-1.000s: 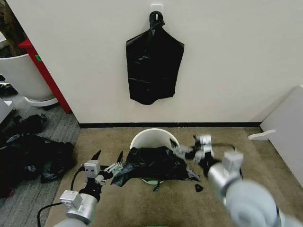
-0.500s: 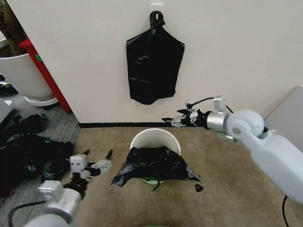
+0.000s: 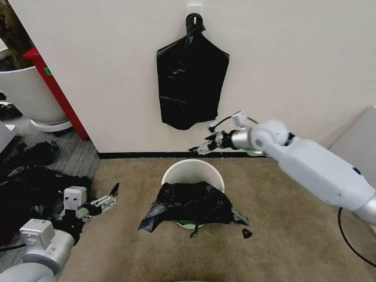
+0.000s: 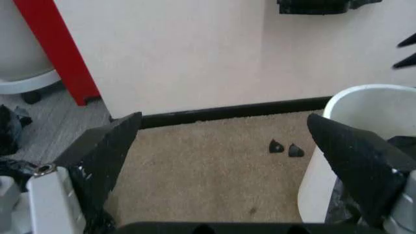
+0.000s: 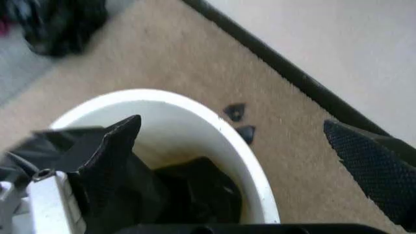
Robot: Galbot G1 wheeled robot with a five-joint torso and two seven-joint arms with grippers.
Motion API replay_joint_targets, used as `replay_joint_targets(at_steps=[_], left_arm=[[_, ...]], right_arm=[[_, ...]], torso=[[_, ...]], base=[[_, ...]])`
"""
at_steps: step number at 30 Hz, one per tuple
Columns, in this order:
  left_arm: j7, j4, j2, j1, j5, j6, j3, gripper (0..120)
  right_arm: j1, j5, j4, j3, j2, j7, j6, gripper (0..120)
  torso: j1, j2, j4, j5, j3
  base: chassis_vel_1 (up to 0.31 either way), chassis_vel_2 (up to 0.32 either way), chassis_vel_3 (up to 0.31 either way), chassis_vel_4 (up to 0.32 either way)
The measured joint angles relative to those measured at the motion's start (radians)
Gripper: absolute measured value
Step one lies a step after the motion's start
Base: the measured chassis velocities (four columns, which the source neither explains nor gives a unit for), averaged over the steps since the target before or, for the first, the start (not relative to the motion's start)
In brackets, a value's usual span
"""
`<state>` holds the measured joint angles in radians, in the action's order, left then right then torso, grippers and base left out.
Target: Place the garbage bag over the trash bin.
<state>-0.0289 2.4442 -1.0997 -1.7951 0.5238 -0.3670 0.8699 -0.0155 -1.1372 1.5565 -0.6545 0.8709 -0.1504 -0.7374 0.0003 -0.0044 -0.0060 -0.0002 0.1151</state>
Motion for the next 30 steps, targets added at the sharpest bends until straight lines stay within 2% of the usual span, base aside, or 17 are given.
replay_joint_targets(at_steps=[7, 14, 18, 24, 30], left_arm=[[0.009, -0.010, -0.002, 0.014, -0.002, 0.012, -0.006, 100], [0.020, -0.023, -0.011, 0.024, -0.002, 0.028, -0.009, 100], [0.025, -0.029, -0.012, 0.037, -0.004, 0.030, -0.019, 100], [0.028, -0.029, -0.021, 0.040, -0.015, 0.031, -0.033, 100], [0.029, -0.027, -0.031, 0.040, -0.030, 0.036, -0.058, 100]], right_arm=[[0.113, 0.049, -0.118, -0.160, 0.062, -0.052, 0.000, 100], [0.183, 0.082, -0.175, -0.286, 0.087, -0.124, 0.000, 100], [0.217, 0.179, -0.225, -0.364, 0.110, -0.212, 0.001, 100], [0.225, 0.288, -0.287, -0.379, 0.145, -0.272, 0.002, 100], [0.233, 0.291, -0.306, -0.389, 0.166, -0.282, 0.002, 100]], torso=[[0.000, 0.000, 0.0001, 0.0000, 0.000], [0.000, 0.000, 0.0001, 0.0000, 0.000], [0.000, 0.000, 0.0001, 0.0000, 0.000], [0.000, 0.000, 0.0001, 0.0001, 0.000], [0.000, 0.000, 0.0000, 0.0002, 0.000]], base=[[0.000, 0.000, 0.000, 0.000], [0.000, 0.000, 0.000, 0.000], [0.000, 0.000, 0.000, 0.000], [0.000, 0.000, 0.000, 0.000], [0.000, 0.000, 0.000, 0.000]])
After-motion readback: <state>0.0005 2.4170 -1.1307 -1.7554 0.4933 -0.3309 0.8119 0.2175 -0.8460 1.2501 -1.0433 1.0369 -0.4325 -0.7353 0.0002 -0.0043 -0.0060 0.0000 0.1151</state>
